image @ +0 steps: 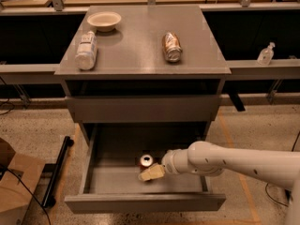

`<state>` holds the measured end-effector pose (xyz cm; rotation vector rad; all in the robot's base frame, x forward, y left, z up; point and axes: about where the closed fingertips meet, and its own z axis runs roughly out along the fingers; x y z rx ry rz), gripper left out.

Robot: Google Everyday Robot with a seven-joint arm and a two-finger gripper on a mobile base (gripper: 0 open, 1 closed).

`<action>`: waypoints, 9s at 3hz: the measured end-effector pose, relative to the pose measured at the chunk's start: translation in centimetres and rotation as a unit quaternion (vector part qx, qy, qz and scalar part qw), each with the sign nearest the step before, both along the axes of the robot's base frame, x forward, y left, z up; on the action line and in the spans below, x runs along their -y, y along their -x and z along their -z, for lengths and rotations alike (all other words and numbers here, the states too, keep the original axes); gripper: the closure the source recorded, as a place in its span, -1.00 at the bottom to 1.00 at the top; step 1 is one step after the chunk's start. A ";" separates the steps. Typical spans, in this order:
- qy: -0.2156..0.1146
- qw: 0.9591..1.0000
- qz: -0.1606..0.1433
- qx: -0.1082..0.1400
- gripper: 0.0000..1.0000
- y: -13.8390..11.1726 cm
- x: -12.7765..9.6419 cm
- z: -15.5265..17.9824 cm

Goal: Pick coke can from middle drawer and place on counter

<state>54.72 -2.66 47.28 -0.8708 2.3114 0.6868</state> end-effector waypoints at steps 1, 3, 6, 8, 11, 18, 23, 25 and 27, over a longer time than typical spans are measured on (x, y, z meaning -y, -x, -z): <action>-0.008 1.000 0.017 -0.024 -1.00 -1.6 -1.9 4.0; -0.038 0.997 0.045 -0.051 -0.22 -2.8 -5.0 7.1; -0.072 0.996 0.049 0.035 1.00 -4.0 -4.8 -1.1; -0.056 0.995 -0.003 0.079 1.00 -2.2 1.4 -12.3; -0.002 0.995 -0.022 0.093 1.00 -7.3 13.5 -30.6; 0.062 0.980 -0.090 0.164 1.00 -10.0 13.5 -51.2; 0.008 0.973 0.053 0.226 0.63 -23.6 18.4 -46.6; -0.017 0.986 0.066 0.151 -0.30 -24.5 18.2 -42.0; -0.026 0.990 0.056 0.130 -1.00 -24.4 17.2 -41.1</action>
Offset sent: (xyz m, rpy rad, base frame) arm 0.0333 0.0566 -0.0970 0.0849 0.1491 -0.1125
